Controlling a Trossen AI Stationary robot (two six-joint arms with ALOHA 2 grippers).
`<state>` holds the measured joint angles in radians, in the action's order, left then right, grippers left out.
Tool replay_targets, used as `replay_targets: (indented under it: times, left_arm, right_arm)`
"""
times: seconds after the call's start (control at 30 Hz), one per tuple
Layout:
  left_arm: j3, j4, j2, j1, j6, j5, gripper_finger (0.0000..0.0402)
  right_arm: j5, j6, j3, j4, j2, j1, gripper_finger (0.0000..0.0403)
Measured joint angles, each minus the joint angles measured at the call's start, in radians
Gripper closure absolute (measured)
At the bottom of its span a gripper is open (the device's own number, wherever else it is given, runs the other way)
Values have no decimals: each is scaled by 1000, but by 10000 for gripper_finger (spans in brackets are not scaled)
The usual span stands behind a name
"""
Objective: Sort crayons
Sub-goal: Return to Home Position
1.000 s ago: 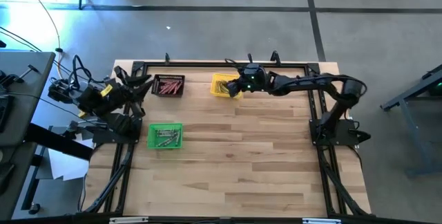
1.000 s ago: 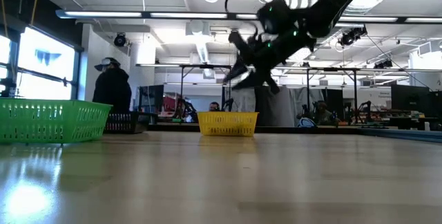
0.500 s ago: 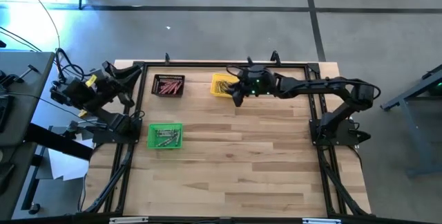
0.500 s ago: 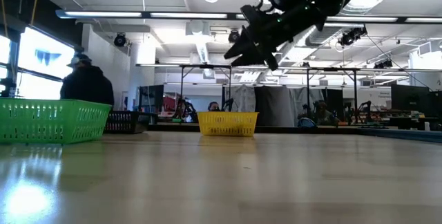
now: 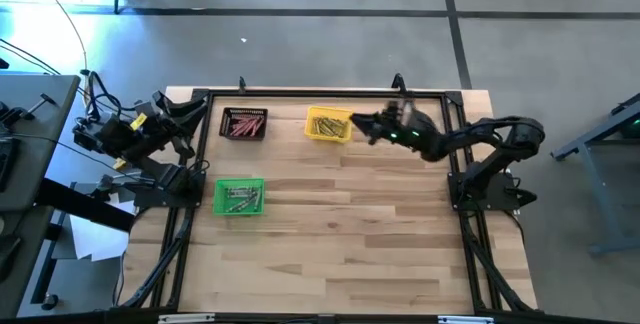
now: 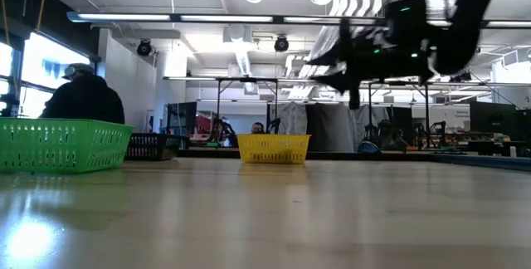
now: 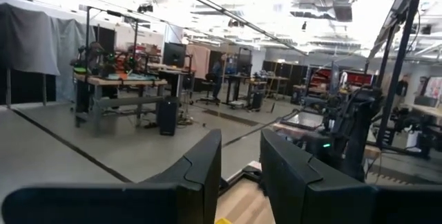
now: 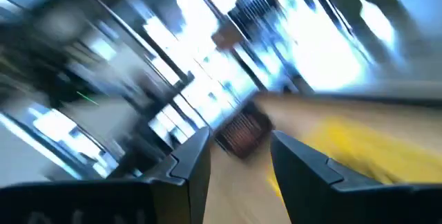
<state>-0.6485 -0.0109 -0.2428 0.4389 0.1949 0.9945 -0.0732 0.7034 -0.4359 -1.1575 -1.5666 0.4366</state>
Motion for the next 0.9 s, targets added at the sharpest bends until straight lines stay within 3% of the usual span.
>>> replay_targets:
  times: [0.1, 0.27, 0.57, 0.9]
  left_arm:
    - [0, 1, 0, 0, 34, 0, 314]
    - [0, 37, 0, 0, 70, 0, 314]
    - [0, 92, -1, 0, 130, 1, 314]
    - [0, 91, -1, 0, 51, 4, 314]
  right_arm:
    - [22, -3, 103, -295, 4, -30, 265]
    - [43, 15, 195, -387, 3, -72, 265]
    - [16, 56, 273, -238, 3, -155, 265]
    - [-76, 90, 291, 136, 3, -183, 265]
